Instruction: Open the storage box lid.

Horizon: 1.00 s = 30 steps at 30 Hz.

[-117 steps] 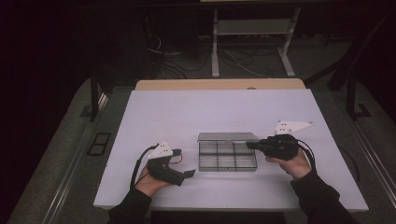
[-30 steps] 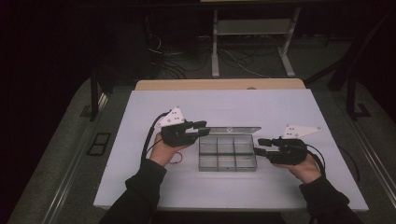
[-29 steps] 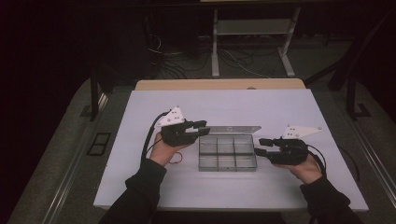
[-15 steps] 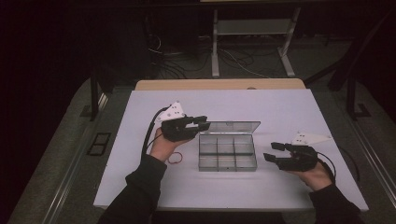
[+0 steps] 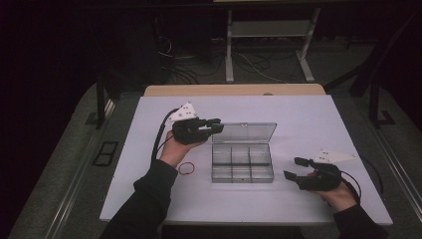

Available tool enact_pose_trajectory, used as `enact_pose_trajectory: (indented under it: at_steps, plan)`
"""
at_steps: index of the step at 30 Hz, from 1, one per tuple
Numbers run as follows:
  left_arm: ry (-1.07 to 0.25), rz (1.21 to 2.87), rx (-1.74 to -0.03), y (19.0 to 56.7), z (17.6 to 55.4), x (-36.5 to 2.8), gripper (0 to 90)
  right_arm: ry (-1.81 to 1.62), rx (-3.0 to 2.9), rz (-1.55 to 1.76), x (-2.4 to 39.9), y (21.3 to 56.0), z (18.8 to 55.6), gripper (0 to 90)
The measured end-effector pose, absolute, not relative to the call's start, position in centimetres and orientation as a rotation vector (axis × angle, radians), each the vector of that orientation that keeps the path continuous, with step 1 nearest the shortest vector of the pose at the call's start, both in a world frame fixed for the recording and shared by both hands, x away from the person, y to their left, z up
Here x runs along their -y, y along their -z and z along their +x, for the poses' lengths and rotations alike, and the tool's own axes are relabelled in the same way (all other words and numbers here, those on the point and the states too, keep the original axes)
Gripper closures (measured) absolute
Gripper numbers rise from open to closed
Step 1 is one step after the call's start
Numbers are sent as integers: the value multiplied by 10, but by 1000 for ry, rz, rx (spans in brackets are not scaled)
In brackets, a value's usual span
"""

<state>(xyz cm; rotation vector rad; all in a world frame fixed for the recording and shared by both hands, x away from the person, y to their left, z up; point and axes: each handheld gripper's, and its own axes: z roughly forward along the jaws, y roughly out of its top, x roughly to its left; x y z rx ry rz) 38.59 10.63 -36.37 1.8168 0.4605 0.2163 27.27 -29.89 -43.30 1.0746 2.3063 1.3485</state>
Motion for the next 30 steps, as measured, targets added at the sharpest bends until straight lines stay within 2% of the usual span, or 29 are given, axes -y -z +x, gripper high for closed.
enact_pose_trajectory:
  at_steps: [9,30]
  plan:
    - [-213,1827,-470,362,398,-107,718,-1333,-2288,1108,296,441,269,221]
    - [-218,1821,-518,364,423,-104,729,-1328,-2290,1115,294,445,265,222]
